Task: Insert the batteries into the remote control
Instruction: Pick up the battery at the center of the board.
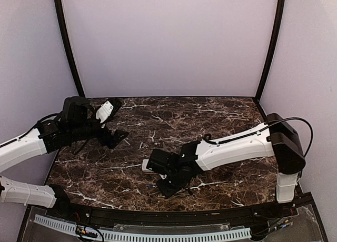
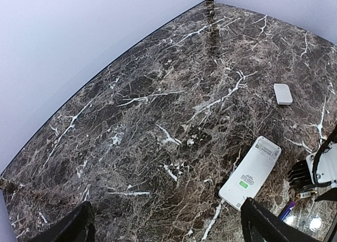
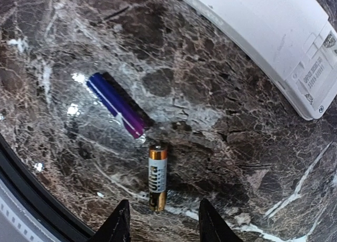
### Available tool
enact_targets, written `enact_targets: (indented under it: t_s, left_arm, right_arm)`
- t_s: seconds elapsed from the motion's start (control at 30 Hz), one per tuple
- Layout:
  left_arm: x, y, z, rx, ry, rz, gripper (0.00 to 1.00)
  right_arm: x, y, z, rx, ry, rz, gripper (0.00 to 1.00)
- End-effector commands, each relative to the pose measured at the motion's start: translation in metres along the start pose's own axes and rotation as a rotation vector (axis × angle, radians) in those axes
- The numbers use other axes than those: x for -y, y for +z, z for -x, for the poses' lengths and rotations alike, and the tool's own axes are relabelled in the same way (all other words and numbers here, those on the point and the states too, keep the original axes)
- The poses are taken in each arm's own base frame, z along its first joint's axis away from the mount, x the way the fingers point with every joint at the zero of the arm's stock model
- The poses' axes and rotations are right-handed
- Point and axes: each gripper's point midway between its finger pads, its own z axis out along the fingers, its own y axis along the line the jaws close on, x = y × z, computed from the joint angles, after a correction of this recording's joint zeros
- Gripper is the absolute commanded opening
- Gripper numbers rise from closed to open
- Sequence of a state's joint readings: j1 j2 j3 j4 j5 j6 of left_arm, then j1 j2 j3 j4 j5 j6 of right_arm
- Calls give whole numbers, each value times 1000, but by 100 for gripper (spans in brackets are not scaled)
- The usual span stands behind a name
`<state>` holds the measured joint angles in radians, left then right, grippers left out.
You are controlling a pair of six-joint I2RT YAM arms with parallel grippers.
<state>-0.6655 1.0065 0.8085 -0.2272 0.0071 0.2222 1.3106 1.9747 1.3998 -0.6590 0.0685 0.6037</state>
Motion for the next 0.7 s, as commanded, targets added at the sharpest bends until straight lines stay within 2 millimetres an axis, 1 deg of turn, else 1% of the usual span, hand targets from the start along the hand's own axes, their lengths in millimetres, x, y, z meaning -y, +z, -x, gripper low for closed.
enact_targets:
  t_s: [0.0,0.2,0.37,0.4,0.53,0.67]
  left_arm:
    - [-5,-5,8,45,-37,24,96]
    - [-6,-11,12,76,-33,30,96]
    - [-6,-13,12,82,-30,33,96]
    - [-6,-13,12,82,-30,33,96]
    - [-7,-12,12,84,-26,37,96]
    - [-7,-11,11,83,-27,37,96]
  right_arm:
    - [7,4,-4,-19,60,-62,42]
    - [0,15,-10,-59,42,-57,39]
    - [-6,25,-19,-113,-5,-86,34]
    - [-7,26,-19,-117,-6,-83,31]
    - [-6,26,-18,-111,-1,-90,14]
    - [2,23,-19,-103,17,-118,2]
